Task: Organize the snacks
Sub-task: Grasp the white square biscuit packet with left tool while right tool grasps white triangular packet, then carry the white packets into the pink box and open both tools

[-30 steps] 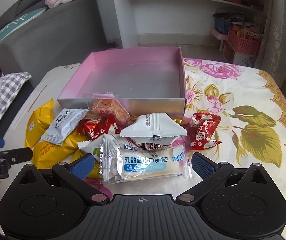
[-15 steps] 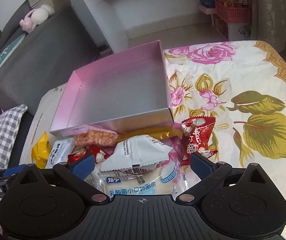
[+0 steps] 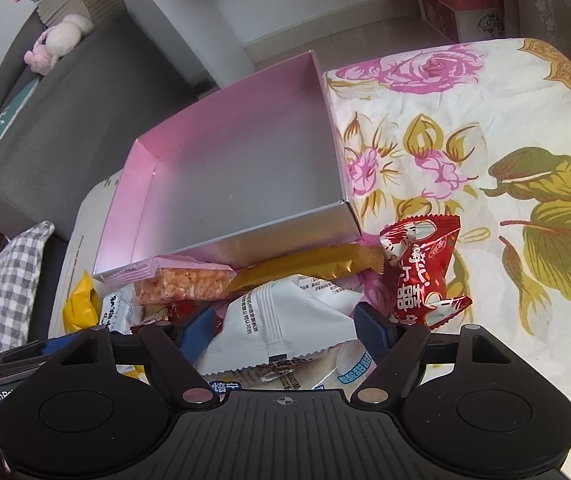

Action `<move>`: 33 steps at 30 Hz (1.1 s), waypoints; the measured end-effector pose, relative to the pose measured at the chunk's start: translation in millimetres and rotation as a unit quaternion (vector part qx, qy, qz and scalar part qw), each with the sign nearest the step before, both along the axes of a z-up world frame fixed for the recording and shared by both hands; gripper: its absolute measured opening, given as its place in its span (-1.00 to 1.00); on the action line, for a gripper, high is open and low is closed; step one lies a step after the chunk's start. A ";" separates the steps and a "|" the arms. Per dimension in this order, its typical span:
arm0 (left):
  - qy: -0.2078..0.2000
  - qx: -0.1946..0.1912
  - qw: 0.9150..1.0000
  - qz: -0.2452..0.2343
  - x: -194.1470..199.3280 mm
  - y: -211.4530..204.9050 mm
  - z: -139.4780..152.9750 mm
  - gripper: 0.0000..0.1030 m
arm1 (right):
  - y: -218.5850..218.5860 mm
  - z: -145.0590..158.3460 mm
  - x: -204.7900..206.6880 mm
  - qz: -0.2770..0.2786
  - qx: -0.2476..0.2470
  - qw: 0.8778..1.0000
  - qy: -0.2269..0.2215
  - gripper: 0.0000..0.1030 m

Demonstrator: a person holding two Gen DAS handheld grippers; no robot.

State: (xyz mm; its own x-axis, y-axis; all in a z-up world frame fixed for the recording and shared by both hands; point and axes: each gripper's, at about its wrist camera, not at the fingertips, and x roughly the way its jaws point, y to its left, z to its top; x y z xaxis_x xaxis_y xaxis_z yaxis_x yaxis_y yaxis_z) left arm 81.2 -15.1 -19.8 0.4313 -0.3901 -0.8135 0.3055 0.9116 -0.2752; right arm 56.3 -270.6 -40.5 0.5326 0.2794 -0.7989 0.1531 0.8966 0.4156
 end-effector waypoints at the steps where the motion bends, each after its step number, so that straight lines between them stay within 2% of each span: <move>1: 0.003 0.002 1.000 0.001 1.2 -2.1 -2.0 0.29 | 0.2 -0.6 -0.1 0.000 -0.002 1.000 0.001 0.36; 4: 0.007 0.007 1.000 0.008 3.6 -6.5 -4.5 0.33 | 0.4 -1.7 -0.2 0.000 -0.006 1.000 0.000 0.26; 6: 0.004 0.017 1.000 0.012 4.3 -9.2 -4.4 0.29 | 1.3 -1.6 -0.4 0.001 -0.006 1.000 -0.001 0.23; 11: -0.001 0.046 0.998 0.033 4.6 -12.2 -4.7 0.04 | 2.3 1.5 -0.9 -0.002 -0.003 1.000 0.001 0.08; 15: -0.002 0.038 0.998 0.051 3.7 -7.0 -1.0 -0.06 | -2.6 6.3 -2.7 -0.013 0.006 1.000 -0.001 -0.04; 20: -0.013 0.031 0.998 0.047 -3.7 -5.6 7.2 -0.08 | -10.5 13.3 -8.0 -0.025 0.019 0.999 -0.003 -0.16; 21: -0.016 0.029 0.998 0.047 -5.4 -5.0 9.6 -0.08 | -11.2 14.4 -9.0 -0.025 0.019 1.000 -0.002 -0.17; 22: -0.019 0.026 0.998 0.046 -7.6 -4.6 12.1 -0.20 | -11.6 15.1 -9.8 -0.026 0.016 1.000 -0.001 -0.17; 33: -0.045 0.011 0.997 0.060 -13.1 -0.6 29.3 -0.21 | -21.4 37.3 -22.7 -0.039 0.030 0.998 -0.029 -0.20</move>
